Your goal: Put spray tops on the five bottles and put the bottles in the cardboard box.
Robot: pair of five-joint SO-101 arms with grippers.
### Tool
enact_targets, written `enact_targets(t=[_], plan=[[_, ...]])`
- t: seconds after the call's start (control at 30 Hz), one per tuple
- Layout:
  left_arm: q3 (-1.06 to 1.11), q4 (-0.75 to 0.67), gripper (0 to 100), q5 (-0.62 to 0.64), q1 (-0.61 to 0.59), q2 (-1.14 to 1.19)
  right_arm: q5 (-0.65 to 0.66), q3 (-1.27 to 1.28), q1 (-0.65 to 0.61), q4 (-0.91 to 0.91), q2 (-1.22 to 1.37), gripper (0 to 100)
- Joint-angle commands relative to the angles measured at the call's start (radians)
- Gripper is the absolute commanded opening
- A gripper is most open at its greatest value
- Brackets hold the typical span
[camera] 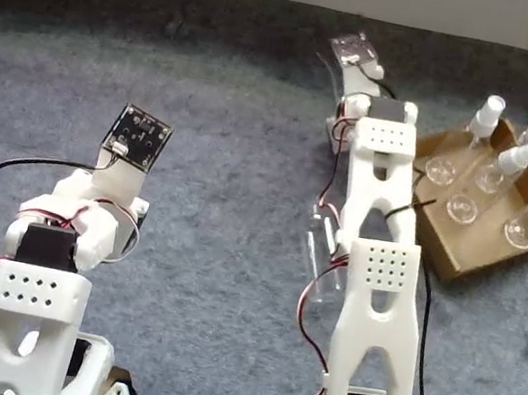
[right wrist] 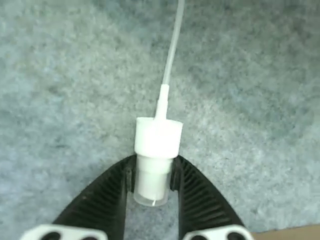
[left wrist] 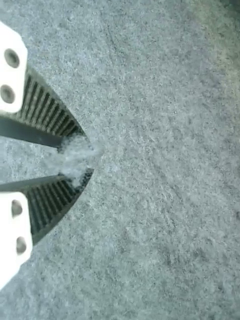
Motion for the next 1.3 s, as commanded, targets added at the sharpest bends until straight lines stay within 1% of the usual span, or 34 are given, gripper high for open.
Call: enact_targets(t=[0.0,0.17,0.33,0.37,0.43,0.5,0.6,0.73,0.87,1.0,1.1,1.27], plan=[[-0.005,-0.02,1,0.009,0.015,-0.024,0.008,-0.068,-0.022,0.058,-0.036,0.5],[-0.005,-0.02,1,0.009,0.015,-0.024,0.008,-0.225,-0.039,0.243,-0.058,0.5],[-0.005,-0.02,1,0.009,0.015,-0.024,0.009,-0.492,-0.097,0.49,-0.05,0.5],[-0.005,-0.02,1,0.008,0.015,-0.024,0.009,-0.536,-0.114,0.519,-0.061,0.5],[-0.005,-0.02,1,0.008,0.015,-0.024,0.005,-0.578,-0.136,0.518,-0.071,0.5],[-0.005,-0.02,1,0.008,0.012,-0.024,0.005,-0.553,-0.15,0.518,-0.085,0.5],[-0.005,-0.025,1,0.011,-0.033,-0.024,0.003,-0.538,-0.188,0.519,-0.11,0.5],[0.041,-0.118,1,0.012,-0.082,-0.024,0.003,-0.53,-0.242,0.519,-0.185,0.5],[0.093,-0.207,1,0.012,-0.09,-0.024,0.002,-0.527,-0.274,0.521,-0.283,0.5],[0.096,-0.213,1,0.012,-0.088,-0.024,-0.074,-0.519,-0.278,0.521,-0.372,0.5],[0.096,-0.213,1,0.012,-0.09,-0.024,-0.087,-0.394,-0.283,0.521,-0.444,0.5],[0.097,-0.213,1,0.012,-0.09,-0.024,-0.089,-0.044,-0.332,0.519,-0.615,0.5]])
